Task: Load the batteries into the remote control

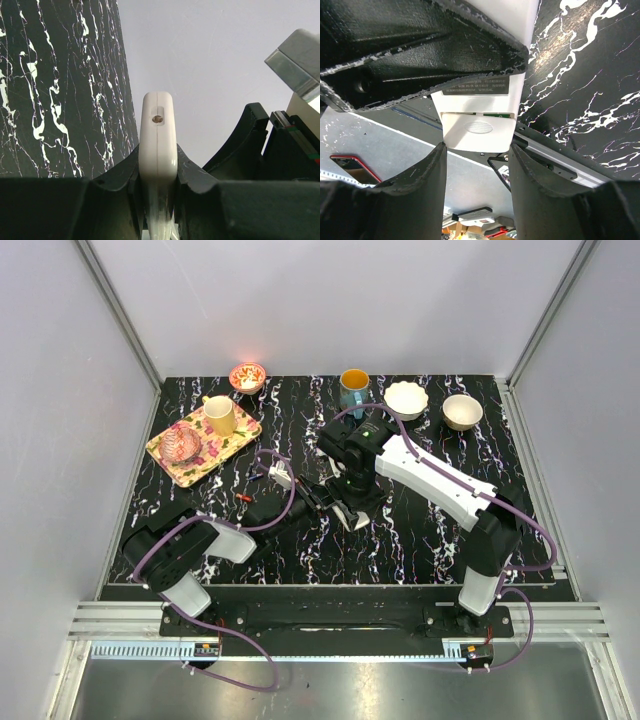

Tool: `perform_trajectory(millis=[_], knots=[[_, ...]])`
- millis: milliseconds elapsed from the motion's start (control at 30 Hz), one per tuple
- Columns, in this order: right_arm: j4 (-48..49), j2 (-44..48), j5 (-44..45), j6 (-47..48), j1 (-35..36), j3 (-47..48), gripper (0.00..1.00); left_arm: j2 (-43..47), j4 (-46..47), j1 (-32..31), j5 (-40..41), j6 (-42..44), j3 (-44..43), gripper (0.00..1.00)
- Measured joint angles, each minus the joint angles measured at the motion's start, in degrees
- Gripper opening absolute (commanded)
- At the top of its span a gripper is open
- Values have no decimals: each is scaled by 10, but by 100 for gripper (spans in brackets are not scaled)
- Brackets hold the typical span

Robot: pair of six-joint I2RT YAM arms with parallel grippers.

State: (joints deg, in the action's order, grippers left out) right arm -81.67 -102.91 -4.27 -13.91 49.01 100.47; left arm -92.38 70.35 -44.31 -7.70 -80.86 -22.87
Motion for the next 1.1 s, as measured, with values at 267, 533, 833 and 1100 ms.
perform_trajectory(millis=[267, 533, 833, 1100], knots=[[7, 0, 0, 0, 0, -5, 0, 0, 0, 3, -1, 6, 0, 0], [8, 0, 0, 2, 0, -8, 0, 3, 0, 3, -4, 15, 0, 0], [-2, -8, 2, 2, 0, 4, 0, 5, 0, 3, -3, 16, 0, 0], [-20, -21, 3, 2, 0, 19, 0, 5, 0, -2, 0, 18, 0, 0]])
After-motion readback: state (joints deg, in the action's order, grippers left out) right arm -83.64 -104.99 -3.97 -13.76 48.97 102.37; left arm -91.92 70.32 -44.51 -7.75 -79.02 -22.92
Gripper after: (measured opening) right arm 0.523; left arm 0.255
